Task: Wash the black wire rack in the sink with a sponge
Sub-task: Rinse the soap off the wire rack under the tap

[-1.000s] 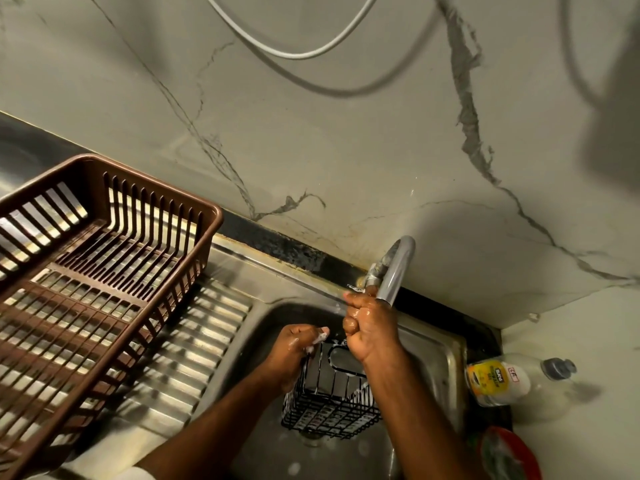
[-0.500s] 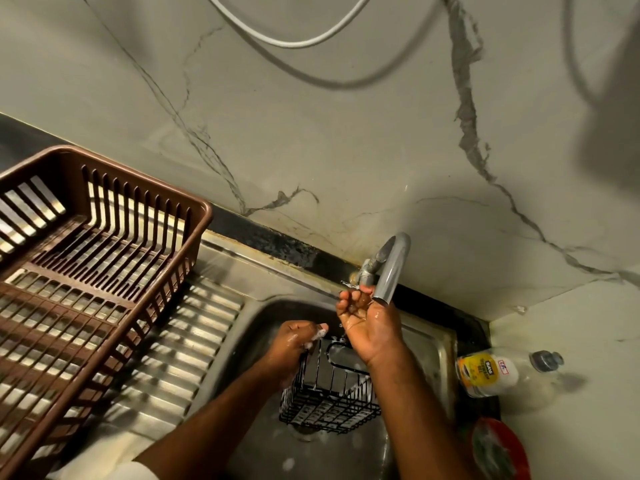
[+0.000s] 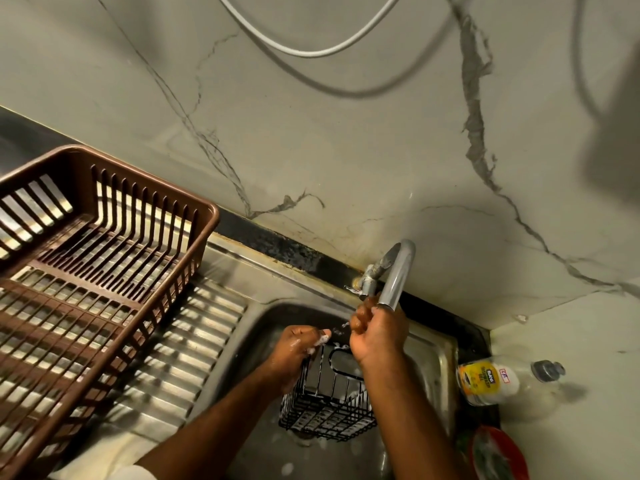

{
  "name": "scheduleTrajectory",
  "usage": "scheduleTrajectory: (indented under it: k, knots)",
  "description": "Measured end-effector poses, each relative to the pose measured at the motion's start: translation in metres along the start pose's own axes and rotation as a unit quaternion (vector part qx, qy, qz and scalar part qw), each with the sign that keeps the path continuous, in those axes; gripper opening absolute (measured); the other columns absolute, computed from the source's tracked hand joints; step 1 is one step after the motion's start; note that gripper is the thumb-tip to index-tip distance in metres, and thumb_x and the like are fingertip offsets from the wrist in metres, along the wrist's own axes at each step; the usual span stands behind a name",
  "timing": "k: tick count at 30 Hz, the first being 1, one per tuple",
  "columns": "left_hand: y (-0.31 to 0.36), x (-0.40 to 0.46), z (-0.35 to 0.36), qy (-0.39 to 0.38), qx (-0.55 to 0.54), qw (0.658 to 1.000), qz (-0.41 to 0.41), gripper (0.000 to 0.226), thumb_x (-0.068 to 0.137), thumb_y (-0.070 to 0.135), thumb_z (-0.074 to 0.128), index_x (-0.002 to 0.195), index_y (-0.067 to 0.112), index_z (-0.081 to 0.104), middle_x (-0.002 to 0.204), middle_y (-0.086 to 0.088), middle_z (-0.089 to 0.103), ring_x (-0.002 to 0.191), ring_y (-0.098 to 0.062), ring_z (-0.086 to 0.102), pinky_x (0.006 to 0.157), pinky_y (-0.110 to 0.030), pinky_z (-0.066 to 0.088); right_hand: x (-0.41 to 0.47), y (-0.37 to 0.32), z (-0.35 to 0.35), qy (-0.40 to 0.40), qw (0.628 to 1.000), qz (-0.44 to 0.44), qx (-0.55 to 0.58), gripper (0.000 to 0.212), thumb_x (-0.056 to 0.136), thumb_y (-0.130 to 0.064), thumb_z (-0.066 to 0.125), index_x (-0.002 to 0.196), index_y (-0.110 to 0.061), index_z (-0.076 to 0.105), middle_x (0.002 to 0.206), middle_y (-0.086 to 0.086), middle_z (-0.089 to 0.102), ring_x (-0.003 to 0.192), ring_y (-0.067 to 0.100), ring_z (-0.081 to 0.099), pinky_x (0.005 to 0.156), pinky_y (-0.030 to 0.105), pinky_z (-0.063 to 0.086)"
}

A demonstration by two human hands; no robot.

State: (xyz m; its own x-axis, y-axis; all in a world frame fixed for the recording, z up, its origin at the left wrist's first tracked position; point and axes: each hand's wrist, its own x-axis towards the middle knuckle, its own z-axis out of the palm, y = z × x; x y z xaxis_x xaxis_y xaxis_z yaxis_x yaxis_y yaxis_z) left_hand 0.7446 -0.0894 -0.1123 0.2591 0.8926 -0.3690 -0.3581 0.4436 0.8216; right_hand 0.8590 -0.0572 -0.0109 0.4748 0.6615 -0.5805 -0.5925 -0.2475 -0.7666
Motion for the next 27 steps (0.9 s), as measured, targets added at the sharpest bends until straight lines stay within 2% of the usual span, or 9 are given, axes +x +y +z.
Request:
scheduleTrajectory:
  k: [5,8,11,12,14,18,21,24,27]
  knots:
    - [0.0,0.0,-0.002,0.001,0.007,1.0,0.0,0.035,0.078,0.028,0.07,0.055,0.017,0.047,0.054,-0.003,0.034,0.048,-0.014,0.031,0.046,-0.022,0.027,-0.003,-0.004,-0.002,-0.011,0.999,0.047,0.009,0.027,0.091,-0.017,0.029,0.072,-0.016,0.047,0.048,-0.003,0.038,0.042,0.012,0.027,0.046,0.026,0.018]
    - [0.0,0.002,-0.002,0.005,0.001,1.0,0.006,0.036,0.077,0.026,0.07,0.051,0.02,0.047,0.051,0.0,0.035,0.045,-0.012,0.032,0.044,-0.021,0.028,-0.004,-0.007,-0.008,-0.043,0.994,0.092,0.038,0.038,0.094,-0.025,0.03,0.07,-0.013,0.057,0.054,0.004,0.053,0.051,0.017,0.041,0.056,0.028,0.03]
    - [0.002,0.005,-0.002,0.007,-0.011,1.0,0.018,0.035,0.079,0.023,0.07,0.052,0.017,0.047,0.052,-0.002,0.035,0.046,-0.012,0.032,0.046,-0.021,0.027,-0.002,-0.009,-0.016,-0.081,0.984,0.154,0.042,0.041,0.1,-0.024,0.035,0.099,-0.002,0.069,0.092,0.017,0.075,0.091,0.027,0.069,0.081,0.035,0.051]
    - [0.002,0.006,-0.002,0.007,-0.013,1.0,0.02,0.035,0.08,0.021,0.07,0.054,0.015,0.047,0.052,-0.002,0.036,0.047,-0.012,0.033,0.046,-0.022,0.028,-0.002,-0.01,-0.018,-0.092,0.98,0.167,0.049,0.04,0.102,-0.019,0.034,0.11,0.002,0.067,0.104,0.022,0.074,0.103,0.032,0.069,0.089,0.039,0.053]
    - [0.003,0.009,-0.002,0.007,-0.02,1.0,0.02,0.037,0.086,0.015,0.07,0.056,0.013,0.047,0.052,-0.001,0.036,0.046,-0.01,0.034,0.045,-0.021,0.03,-0.006,-0.013,-0.021,-0.109,0.977,0.172,0.063,0.037,0.102,-0.008,0.033,0.119,0.01,0.061,0.114,0.029,0.069,0.113,0.038,0.066,0.096,0.044,0.055]
    - [0.008,0.014,0.001,0.004,-0.033,0.999,0.013,0.037,0.087,0.013,0.068,0.055,0.015,0.049,0.048,0.003,0.039,0.041,-0.007,0.034,0.042,-0.019,0.03,-0.009,-0.018,-0.023,-0.14,0.973,0.168,0.077,0.032,0.101,0.009,0.033,0.125,0.014,0.053,0.122,0.034,0.063,0.119,0.042,0.061,0.103,0.045,0.051]
    - [0.013,0.016,0.003,0.0,-0.036,0.999,0.011,0.034,0.081,0.019,0.068,0.054,0.015,0.049,0.047,0.003,0.038,0.042,-0.008,0.033,0.043,-0.021,0.029,-0.003,-0.018,-0.025,-0.145,0.972,0.174,0.068,0.036,0.1,0.012,0.03,0.13,0.014,0.05,0.127,0.034,0.061,0.122,0.042,0.059,0.105,0.043,0.049]
    - [0.015,0.018,0.003,-0.015,-0.025,1.0,0.012,0.035,0.081,0.019,0.072,0.053,0.017,0.052,0.049,0.001,0.039,0.044,-0.01,0.034,0.045,-0.023,0.028,0.001,-0.015,-0.026,-0.142,0.973,0.174,0.052,0.04,0.1,0.011,0.028,0.134,0.012,0.049,0.13,0.033,0.059,0.125,0.041,0.057,0.099,0.045,0.054]
    - [0.014,0.019,0.002,-0.018,-0.02,1.0,0.005,0.037,0.083,0.018,0.071,0.048,0.019,0.056,0.048,0.002,0.04,0.045,-0.011,0.033,0.045,-0.025,0.027,0.004,-0.012,-0.026,-0.136,0.975,0.169,0.048,0.04,0.103,-0.004,0.027,0.13,0.008,0.054,0.138,0.028,0.056,0.133,0.039,0.05,0.113,0.047,0.038]
